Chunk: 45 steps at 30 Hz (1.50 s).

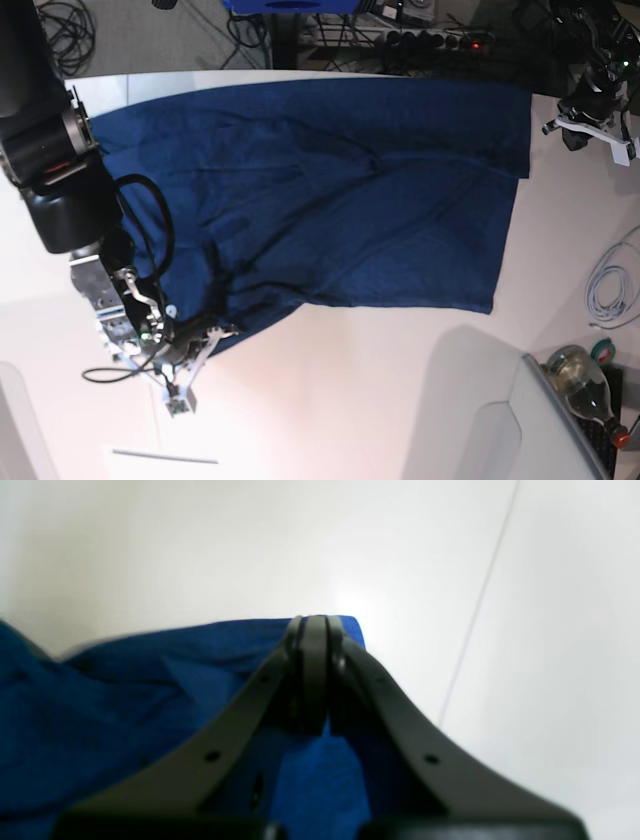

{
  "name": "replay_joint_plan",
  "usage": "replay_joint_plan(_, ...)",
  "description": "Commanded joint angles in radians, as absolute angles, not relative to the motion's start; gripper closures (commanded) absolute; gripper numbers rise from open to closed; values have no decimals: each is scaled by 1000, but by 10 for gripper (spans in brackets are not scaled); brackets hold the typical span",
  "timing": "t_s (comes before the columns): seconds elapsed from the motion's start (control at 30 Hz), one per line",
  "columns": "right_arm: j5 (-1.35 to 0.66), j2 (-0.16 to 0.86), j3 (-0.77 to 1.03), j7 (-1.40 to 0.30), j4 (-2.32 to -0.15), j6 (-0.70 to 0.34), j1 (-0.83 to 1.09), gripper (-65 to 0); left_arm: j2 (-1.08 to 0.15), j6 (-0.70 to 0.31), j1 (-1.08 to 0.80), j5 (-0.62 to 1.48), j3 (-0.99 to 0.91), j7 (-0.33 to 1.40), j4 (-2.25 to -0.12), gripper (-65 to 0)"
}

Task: Layout the t-shirt on the table in an organized manner, then fold the t-shirt properly
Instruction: 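Regrasp the hem fabric with the right gripper and pull it taut, then drag the held hem with the right gripper across toward the left gripper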

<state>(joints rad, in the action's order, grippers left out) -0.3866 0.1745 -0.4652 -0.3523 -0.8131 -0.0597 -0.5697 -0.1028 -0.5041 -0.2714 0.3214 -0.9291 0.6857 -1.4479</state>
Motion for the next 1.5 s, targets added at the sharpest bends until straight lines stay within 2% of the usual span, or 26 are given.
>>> replay_joint_plan(0.0, -384, 183, -461, -344, -863, -56, -595, 0, -117, -506, -271, 332, -935, 667, -1468, 0)
replay_joint_plan(0.43, -380, 203, -234, -524, -1348, -64, -409, 0, -117, -506, -243, 331, -931, 671, -1468, 0)
replay_joint_plan(0.77, -384, 196, -209, -605, -1718, -64, -213, 0, -117, -506, -225, 331, -931, 671, -1461, 0)
replay_joint_plan(0.93, -384, 194, -216, -605, -1756, -64, -107, 0, -117, -506, -225, 331, -931, 671, -1461, 0)
replay_joint_plan(1.13, -384, 194, -211, -604, -1601, -64, -33, 0, -116, -506, -226, 331, -929, 671, -1461, 0)
replay_joint_plan(1.2, -384, 194, -214, -607, -1573, -64, -30, -51, -116, -507, -226, 331, -929, 671, -1461, 0)
replay_joint_plan(1.4, -384, 193, -219, -607, -1629, -62, -21, -377, -113, -509, -232, 331, -929, 671, -1461, 0)
replay_joint_plan(1.47, -378, 165, -231, -607, -1616, -61, -62, -426, -113, -509, -234, 331, -929, 671, -1461, 0)
